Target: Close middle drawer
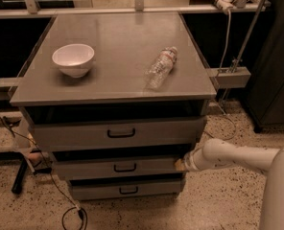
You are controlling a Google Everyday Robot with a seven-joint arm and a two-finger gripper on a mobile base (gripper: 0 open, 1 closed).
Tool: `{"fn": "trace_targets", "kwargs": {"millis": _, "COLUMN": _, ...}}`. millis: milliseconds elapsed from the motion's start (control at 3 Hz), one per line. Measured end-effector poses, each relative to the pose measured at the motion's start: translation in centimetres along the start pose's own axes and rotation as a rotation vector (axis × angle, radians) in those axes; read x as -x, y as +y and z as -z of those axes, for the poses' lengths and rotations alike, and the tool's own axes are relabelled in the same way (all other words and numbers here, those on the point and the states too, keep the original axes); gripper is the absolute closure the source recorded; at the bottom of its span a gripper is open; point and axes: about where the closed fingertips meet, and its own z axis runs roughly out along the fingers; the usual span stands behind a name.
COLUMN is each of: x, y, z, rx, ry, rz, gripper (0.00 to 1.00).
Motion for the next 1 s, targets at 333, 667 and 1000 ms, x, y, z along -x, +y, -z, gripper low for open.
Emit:
{"fn": "trace_targets", "kwargs": {"millis": 333, "x": -0.1, "y": 0.0, "z": 0.0, "rx": 0.000, "ry": 0.000, "rz": 0.000, "gripper": 1.00}}
{"fn": "trace_targets", "kwargs": {"millis": 667, "x": -1.3, "y": -0.1, "z": 0.5, "rx": 0.006, "ry": 0.026, "rz": -0.015, "gripper": 1.00}}
{"fn": "trace_targets", "kwargs": {"millis": 1000, "x": -6.4, "y": -2.2, "z": 4.2, "rx": -0.014, "ry": 0.103, "rz": -0.094, "gripper": 1.00}}
